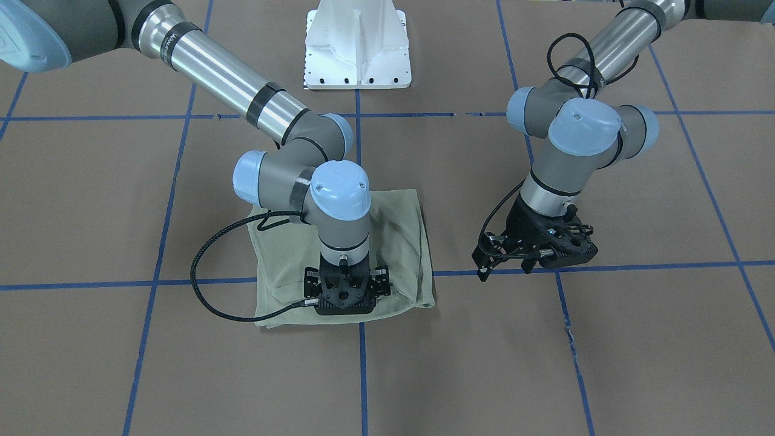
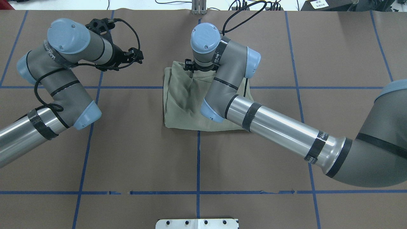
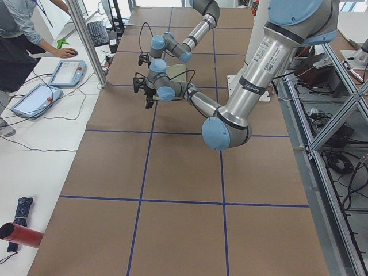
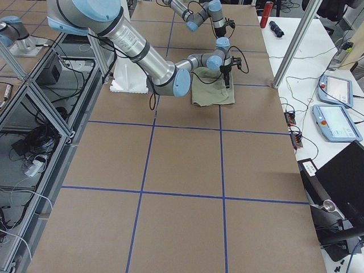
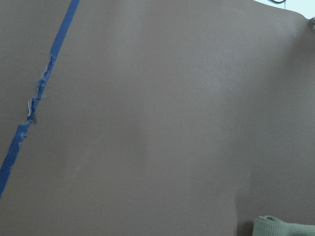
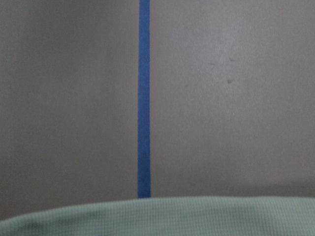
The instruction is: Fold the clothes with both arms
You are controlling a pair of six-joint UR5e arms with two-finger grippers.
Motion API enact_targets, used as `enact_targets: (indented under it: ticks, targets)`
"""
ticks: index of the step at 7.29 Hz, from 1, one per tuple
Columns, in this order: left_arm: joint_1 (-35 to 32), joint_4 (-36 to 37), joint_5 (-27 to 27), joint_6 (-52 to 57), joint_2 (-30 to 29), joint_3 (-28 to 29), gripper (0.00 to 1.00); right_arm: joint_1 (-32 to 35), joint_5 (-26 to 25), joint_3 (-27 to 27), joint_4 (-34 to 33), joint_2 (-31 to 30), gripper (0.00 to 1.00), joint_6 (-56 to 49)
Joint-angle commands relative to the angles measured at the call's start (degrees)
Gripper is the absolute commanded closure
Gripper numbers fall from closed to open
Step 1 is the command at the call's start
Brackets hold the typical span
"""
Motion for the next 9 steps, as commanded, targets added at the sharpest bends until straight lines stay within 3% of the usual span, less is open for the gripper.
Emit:
enact_targets:
  ticks: [1,2,3,5,7,9]
  targets:
    - [-0.16,-0.03,0.0,0.02,0.12,-0.52,0.0,1.47,-1.61,-4.26,4.76,1.72,0.0,-0.31]
    - [-0.68,-0.03,-0.35,0.19,0.73,-1.83,0.0,2.52,-0.39,-3.39,4.42,1.46,0.0,-2.58]
    - [-1.12,-0.03,-3.05,3.41,4.3,-5.5,0.0,4.18,3.36,4.53,1.54,-3.76,0.0,-4.69]
    - [-4.8,0.75,-5.87,12.27,13.0,-14.11,0.0,8.84,11.54,25.08,-11.77,-16.93,0.0,-13.8]
    - [-13.47,0.76,-11.31,30.78,21.0,-16.08,0.0,14.71,15.41,41.63,-22.0,-29.59,0.0,-24.59]
    - [-22.79,0.94,-12.99,52.29,28.13,-15.39,0.0,21.22,19.2,53.16,-28.96,-41.63,0.0,-37.78]
